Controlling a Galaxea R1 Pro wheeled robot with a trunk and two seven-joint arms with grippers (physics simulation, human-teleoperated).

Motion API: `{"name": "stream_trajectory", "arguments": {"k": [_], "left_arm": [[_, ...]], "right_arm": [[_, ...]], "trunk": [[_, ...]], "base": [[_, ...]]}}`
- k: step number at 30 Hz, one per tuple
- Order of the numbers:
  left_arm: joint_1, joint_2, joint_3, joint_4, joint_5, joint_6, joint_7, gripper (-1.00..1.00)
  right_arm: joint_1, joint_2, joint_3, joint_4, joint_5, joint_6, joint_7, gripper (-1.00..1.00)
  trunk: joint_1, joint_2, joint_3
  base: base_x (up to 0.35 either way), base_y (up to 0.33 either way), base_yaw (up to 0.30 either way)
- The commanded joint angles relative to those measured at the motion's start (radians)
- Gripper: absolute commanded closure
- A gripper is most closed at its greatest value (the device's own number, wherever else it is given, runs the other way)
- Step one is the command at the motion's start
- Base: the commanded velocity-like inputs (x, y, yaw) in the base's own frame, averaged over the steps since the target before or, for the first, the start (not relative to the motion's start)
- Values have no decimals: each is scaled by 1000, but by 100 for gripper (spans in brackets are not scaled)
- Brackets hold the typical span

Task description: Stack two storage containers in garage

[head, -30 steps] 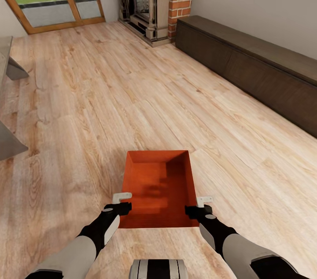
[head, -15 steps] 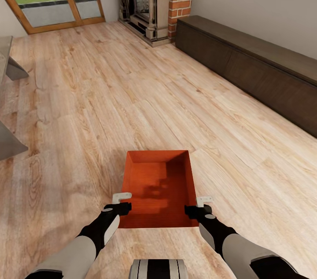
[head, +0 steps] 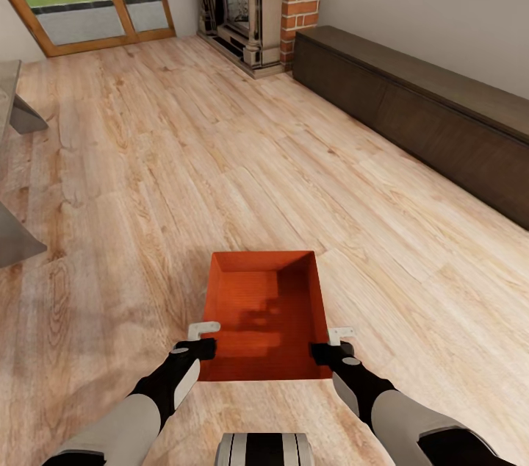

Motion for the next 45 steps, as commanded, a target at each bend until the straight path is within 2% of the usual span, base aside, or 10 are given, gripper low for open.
{"name": "stream_trajectory", "arguments": {"k": [1,17,45], "left_arm": [[0,0,-3,-2,9,6,5,100],[0,-1,-4,-5,14,1,6,100],[0,0,3,-3,21,4,3,100]], "right_arm": [[-1,0,8,1,-10,-4,-4,100],[-1,0,8,1,-11,-11,-5,100],[-1,1,10,1,-12,-10,-5,100]], "trunk": [[0,0,-1],[0,0,-1],[-107,196,87]], "base": [[0,0,0],[0,0,0],[0,0,0]]}}
